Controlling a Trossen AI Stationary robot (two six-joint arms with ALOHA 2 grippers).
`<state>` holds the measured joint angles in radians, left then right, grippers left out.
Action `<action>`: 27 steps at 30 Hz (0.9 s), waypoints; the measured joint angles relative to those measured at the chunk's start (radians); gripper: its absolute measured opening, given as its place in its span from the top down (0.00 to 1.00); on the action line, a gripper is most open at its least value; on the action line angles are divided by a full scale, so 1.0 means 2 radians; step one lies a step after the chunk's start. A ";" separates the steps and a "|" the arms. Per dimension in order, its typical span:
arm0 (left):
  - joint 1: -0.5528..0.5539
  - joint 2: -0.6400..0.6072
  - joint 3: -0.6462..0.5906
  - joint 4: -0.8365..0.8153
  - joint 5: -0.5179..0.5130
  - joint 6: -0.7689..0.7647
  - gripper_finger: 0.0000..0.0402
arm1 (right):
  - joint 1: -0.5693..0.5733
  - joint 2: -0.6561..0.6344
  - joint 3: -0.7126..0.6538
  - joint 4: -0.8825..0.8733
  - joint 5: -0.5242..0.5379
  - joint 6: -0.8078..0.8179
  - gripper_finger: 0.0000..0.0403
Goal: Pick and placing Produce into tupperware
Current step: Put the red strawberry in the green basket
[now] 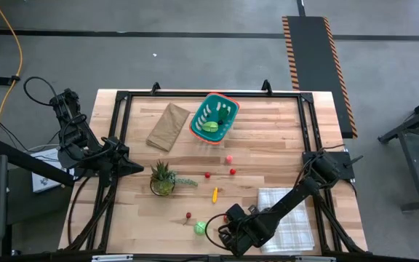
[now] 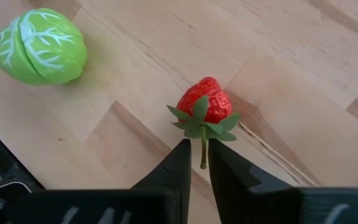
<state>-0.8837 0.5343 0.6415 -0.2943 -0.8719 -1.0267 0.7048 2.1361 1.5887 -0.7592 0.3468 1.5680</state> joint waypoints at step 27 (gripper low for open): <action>0.000 0.000 0.000 0.000 0.000 0.000 1.00 | -0.007 0.000 0.000 -0.008 -0.011 -0.012 0.89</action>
<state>-0.8841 0.5344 0.6415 -0.2943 -0.8719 -1.0267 0.6914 2.1361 1.5887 -0.7752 0.3250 1.5450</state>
